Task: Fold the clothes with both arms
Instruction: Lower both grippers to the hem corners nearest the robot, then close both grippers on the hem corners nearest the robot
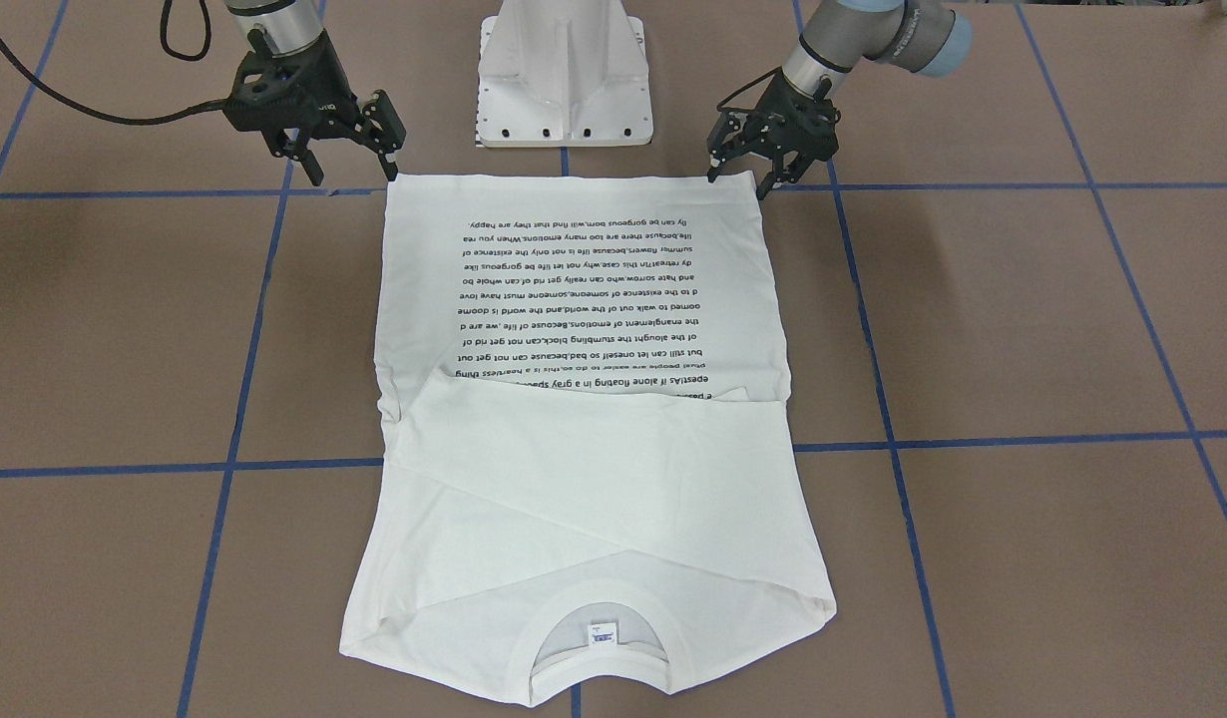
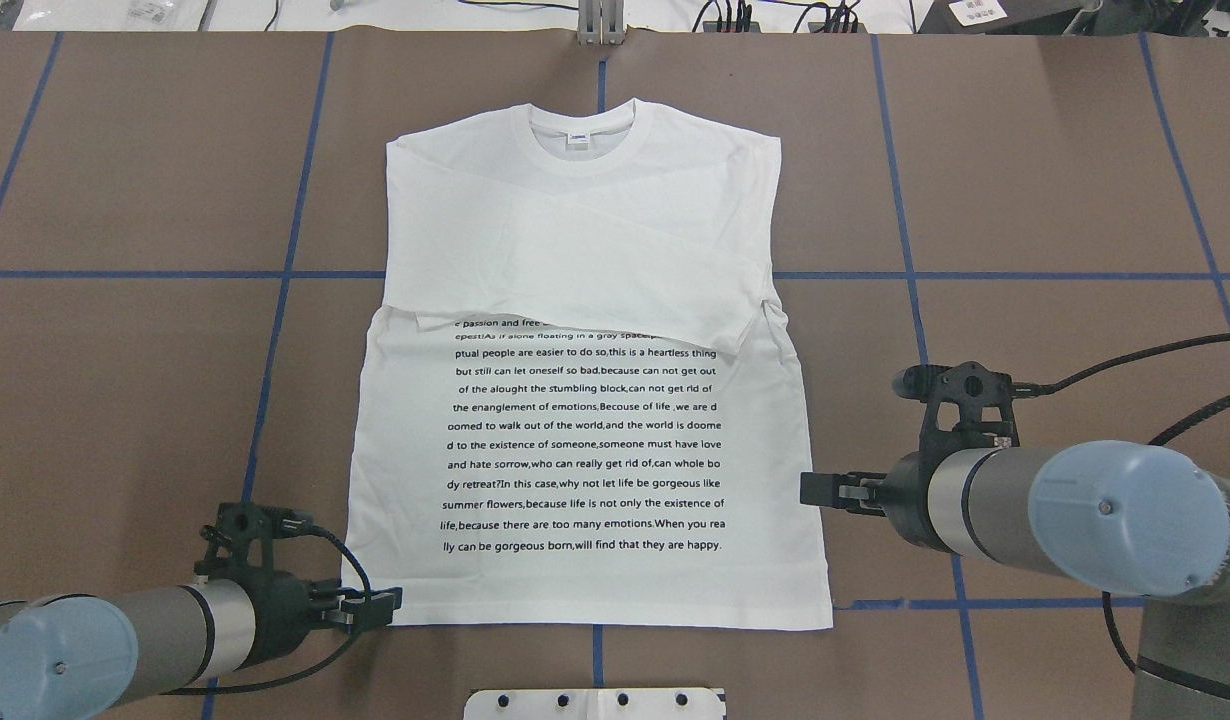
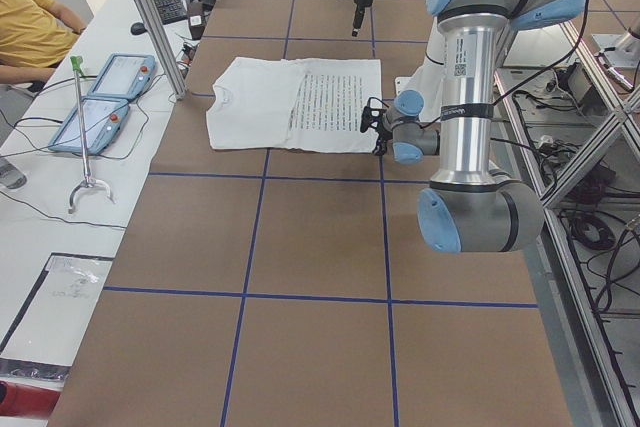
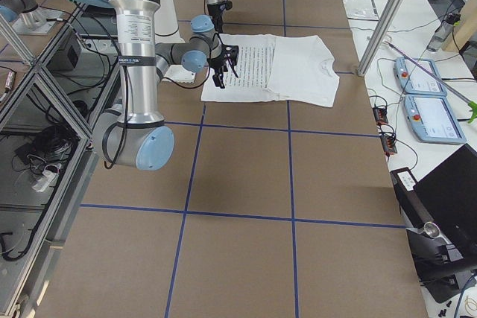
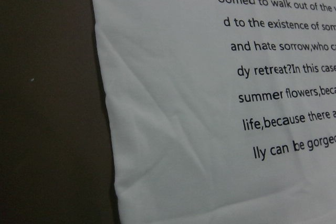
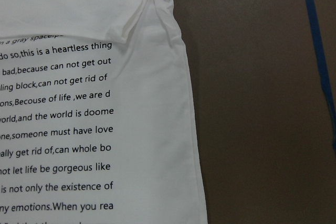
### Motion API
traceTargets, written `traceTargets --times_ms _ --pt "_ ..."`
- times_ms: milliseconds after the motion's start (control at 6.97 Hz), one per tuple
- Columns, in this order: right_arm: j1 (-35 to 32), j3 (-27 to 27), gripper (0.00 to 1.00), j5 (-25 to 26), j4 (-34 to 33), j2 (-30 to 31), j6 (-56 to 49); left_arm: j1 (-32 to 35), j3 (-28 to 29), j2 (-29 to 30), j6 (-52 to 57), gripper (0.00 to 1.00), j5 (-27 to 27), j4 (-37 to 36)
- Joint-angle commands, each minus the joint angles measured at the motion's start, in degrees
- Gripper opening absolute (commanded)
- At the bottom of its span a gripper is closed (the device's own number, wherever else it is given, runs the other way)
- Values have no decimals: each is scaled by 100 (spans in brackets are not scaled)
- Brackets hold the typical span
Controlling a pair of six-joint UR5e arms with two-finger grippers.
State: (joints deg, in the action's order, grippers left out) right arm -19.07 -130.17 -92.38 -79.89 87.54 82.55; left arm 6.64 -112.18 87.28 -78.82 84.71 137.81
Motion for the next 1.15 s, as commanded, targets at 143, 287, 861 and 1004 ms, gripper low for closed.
traceTargets --times_ms 143,287,861,1004 --pt "0 0 100 1 0 0 -2 -93 -23 -62 -11 73 -16 -9" --pt "0 0 100 9 0 0 -2 -102 -23 -62 -11 51 -7 -9" --pt "0 17 100 1 61 17 -2 -111 -85 -62 -11 0 -16 -9" --pt "0 79 100 1 540 209 7 -93 -189 -70 -2 0 -7 -9"
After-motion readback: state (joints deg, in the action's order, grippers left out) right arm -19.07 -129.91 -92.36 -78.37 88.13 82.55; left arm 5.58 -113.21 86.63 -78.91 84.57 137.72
